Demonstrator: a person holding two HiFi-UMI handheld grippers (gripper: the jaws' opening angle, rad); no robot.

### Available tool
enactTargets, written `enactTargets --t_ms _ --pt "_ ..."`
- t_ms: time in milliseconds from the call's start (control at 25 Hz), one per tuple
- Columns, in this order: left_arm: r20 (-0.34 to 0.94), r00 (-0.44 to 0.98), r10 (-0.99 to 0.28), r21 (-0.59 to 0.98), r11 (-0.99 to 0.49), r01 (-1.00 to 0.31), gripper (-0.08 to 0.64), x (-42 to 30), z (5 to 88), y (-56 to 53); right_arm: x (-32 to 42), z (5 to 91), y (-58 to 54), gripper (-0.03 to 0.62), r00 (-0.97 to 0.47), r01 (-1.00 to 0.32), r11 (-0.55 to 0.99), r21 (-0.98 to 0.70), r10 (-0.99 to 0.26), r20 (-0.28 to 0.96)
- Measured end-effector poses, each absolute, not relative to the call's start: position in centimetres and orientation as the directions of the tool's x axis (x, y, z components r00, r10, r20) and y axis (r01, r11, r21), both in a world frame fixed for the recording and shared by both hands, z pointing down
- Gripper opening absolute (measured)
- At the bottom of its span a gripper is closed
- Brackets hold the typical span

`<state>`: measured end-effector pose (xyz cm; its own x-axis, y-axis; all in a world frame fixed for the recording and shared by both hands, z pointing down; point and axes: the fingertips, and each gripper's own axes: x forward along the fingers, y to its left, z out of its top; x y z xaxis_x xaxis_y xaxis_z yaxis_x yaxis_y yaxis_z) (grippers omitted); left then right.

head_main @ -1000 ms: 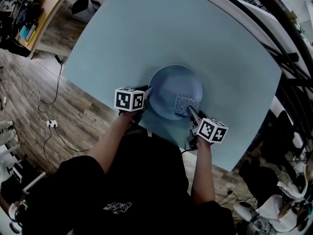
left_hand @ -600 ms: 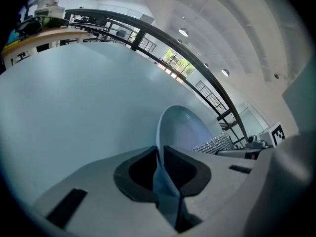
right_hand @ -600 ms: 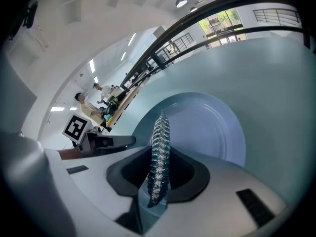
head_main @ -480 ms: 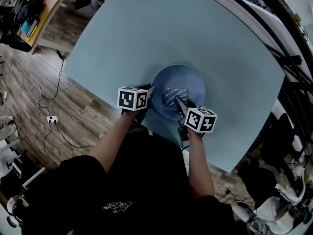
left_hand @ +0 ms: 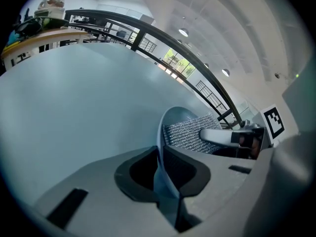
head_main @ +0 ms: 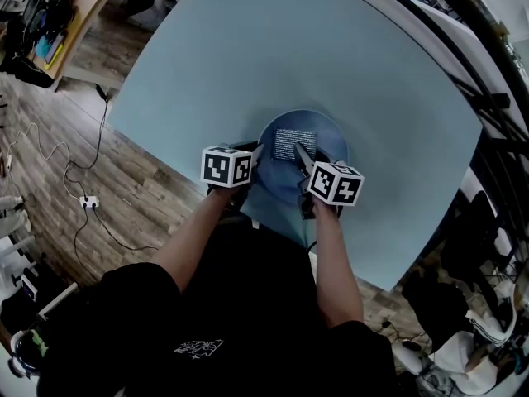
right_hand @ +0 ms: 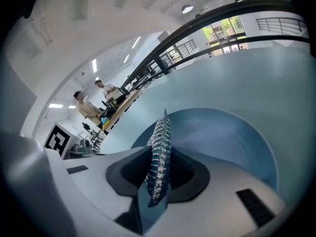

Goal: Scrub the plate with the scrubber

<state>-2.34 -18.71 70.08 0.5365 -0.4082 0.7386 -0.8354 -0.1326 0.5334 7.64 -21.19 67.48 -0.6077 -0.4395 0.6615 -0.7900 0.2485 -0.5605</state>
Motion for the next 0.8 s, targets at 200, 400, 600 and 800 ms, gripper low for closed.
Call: enactTargets --t_ms 200,400,600,800 --pt "0.74 0.535 -0.408 0.53 -0.135 -0.837 0.044 -2.4 70.0 -18.8 9.6 67.2 -23.0 0.091 -0.567 -0.816 0.221 -0.533 -0.481 0.669" --pt "0.742 0.531 -0.409 0.526 -0.135 -0.84 0.044 -2.3 70.1 -18.8 12.9 67.1 -24.2 0.091 -0.512 -0.845 0.166 -0.509 -0.527 0.678" --pt "0.744 0.531 -0.407 0.524 -0.137 -0.84 0.044 -2.4 70.1 -18.9 16.2 67.0 -24.0 0.091 -0.44 -0.875 0.09 -0.475 -0.556 0.705" --pt "0.745 0.528 -0.408 0.518 -0.145 -0.843 0.044 -2.3 70.0 -19.0 18.7 66.4 -23.3 0.091 -0.38 -0.903 0.057 -0.426 -0.57 0.728"
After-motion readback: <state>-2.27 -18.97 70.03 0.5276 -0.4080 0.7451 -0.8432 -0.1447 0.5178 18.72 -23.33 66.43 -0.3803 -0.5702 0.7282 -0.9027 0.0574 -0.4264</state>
